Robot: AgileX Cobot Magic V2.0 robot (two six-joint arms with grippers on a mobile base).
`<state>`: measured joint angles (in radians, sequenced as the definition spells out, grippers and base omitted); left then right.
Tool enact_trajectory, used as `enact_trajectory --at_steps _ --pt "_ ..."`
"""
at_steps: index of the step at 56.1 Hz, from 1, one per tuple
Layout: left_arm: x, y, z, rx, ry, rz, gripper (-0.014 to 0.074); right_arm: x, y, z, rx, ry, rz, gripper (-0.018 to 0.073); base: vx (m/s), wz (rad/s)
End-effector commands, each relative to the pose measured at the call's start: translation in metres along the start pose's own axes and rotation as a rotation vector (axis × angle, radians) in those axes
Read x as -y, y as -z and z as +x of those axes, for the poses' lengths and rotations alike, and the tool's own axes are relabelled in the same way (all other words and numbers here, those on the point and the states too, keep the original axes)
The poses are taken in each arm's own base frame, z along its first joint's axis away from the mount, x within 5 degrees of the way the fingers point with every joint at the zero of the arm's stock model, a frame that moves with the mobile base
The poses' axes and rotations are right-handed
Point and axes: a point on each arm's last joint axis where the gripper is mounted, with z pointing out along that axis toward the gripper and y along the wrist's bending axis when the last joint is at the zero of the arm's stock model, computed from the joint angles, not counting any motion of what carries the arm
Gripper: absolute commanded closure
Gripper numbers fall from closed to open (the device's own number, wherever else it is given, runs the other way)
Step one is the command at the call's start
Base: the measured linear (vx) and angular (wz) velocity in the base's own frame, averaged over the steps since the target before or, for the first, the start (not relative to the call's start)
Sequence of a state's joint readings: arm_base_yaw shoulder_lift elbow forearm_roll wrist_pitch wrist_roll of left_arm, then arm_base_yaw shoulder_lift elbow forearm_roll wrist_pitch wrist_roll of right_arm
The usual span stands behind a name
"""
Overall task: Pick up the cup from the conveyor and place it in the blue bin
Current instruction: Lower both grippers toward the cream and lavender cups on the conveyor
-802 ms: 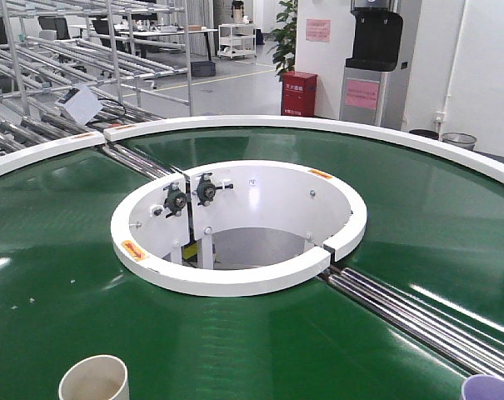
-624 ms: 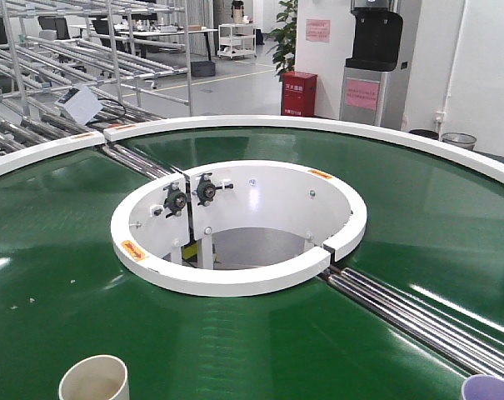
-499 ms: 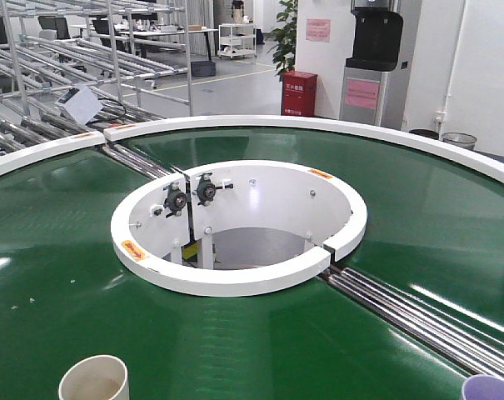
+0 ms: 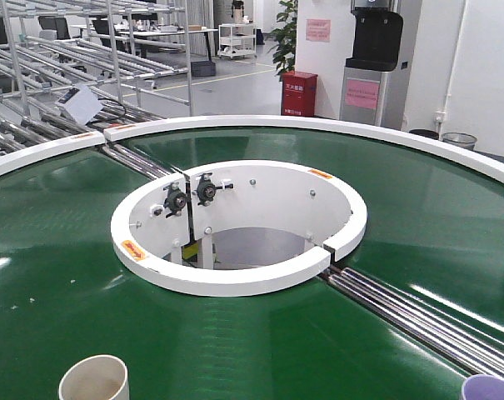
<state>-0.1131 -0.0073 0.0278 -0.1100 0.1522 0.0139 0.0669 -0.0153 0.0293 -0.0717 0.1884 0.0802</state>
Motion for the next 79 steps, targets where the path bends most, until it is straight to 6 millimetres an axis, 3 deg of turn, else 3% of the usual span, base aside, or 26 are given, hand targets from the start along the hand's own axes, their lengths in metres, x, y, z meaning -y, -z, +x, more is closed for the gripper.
enact_trajectory --at_steps 1,20,29,37,41,49,53,58,70,71,72,79 --pt "0.000 0.001 -0.004 0.083 0.006 0.006 0.0555 0.000 -0.001 -0.001 0.066 0.011 -0.001 0.0568 0.00 0.00" --pt "0.000 0.001 -0.008 0.123 0.006 0.006 0.0555 -0.001 0.001 -0.012 0.190 0.011 -0.012 0.0568 0.00 0.00" --pt "0.000 0.004 -0.021 0.269 0.030 0.007 0.0555 -0.002 0.005 -0.029 0.315 -0.003 -0.022 0.0568 0.00 0.00" --pt "0.002 0.020 -0.065 0.542 0.029 0.016 0.0555 -0.002 0.014 -0.071 0.349 0.004 -0.016 0.0568 0.00 0.00" --pt "0.005 0.028 -0.091 0.578 0.016 0.020 0.0555 -0.002 0.018 -0.102 0.374 0.004 -0.014 0.0568 0.00 0.00" --pt "0.013 0.034 -0.153 0.547 -0.037 0.019 0.0555 -0.002 0.008 -0.154 0.339 0.004 -0.010 0.0568 0.00 0.00" --pt "0.015 0.023 -0.175 0.486 -0.094 0.006 0.0555 -0.002 -0.005 -0.170 0.304 0.004 -0.009 0.0568 0.00 0.00" --pt "0.016 0.001 -0.187 0.411 -0.121 -0.001 0.0554 -0.003 -0.026 -0.173 0.234 0.004 -0.009 0.0567 0.00 0.00" --pt "0.015 -0.052 -0.175 0.205 -0.122 -0.008 0.0499 -0.003 -0.064 -0.157 0.060 -0.009 -0.008 0.0540 0.00 0.00" --pt "0.014 -0.056 -0.173 0.186 -0.122 -0.008 0.0485 -0.003 -0.065 -0.157 0.054 -0.010 -0.007 0.0533 0.00 0.00" --pt "0.013 -0.075 -0.164 0.105 -0.122 -0.011 0.0386 -0.003 -0.070 -0.154 0.024 -0.014 -0.006 0.0475 0.00 0.00" --pt "0.012 -0.093 -0.154 0.033 -0.122 -0.014 0.0244 -0.003 -0.071 -0.151 -0.008 -0.014 -0.004 0.0353 0.00 0.00"
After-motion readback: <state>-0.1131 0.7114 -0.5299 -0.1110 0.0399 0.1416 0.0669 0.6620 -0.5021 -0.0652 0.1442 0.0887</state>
